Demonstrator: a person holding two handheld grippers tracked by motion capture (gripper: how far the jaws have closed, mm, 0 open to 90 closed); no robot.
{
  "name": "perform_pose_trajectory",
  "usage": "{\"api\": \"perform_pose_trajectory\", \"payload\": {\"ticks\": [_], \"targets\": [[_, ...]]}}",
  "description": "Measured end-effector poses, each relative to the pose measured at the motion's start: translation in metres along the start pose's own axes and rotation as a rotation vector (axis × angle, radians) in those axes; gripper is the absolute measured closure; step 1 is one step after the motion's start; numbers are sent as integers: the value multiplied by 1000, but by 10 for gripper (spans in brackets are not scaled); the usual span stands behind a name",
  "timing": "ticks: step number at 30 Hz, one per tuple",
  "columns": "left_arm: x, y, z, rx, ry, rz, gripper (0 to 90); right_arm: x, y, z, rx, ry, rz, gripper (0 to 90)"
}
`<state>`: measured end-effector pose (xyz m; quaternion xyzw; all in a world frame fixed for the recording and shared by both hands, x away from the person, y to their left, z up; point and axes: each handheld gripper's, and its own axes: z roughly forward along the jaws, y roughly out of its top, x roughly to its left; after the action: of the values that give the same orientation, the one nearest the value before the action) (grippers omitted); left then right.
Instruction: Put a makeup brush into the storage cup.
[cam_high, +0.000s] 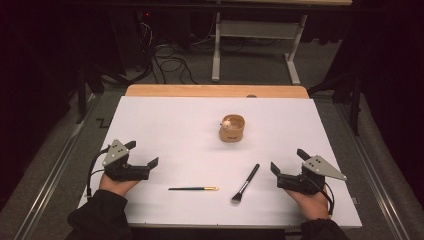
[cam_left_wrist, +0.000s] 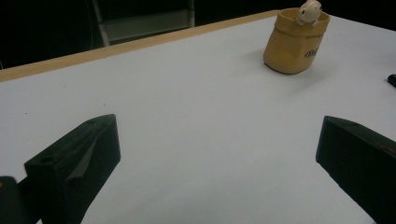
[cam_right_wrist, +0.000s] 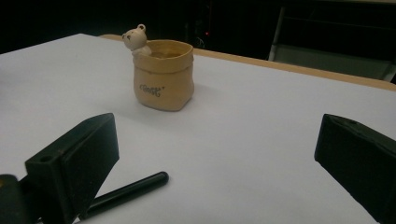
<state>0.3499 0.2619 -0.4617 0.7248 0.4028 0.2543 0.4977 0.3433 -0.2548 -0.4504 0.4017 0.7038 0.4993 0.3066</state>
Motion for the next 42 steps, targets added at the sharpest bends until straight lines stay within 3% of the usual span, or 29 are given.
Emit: {"api": "perform_pose_trajectory", "payload": {"ticks": [12, 36, 42], "targets": [[0, -2, 1, 0, 16, 0, 6, 0, -1, 2, -1, 17, -4, 5], [0, -4, 1, -20, 18, 14, 7, -3, -2, 2, -12, -1, 2, 5], [1, -4, 0, -31, 21, -3, 7, -4, -3, 1, -4, -10, 7, 6]]}}
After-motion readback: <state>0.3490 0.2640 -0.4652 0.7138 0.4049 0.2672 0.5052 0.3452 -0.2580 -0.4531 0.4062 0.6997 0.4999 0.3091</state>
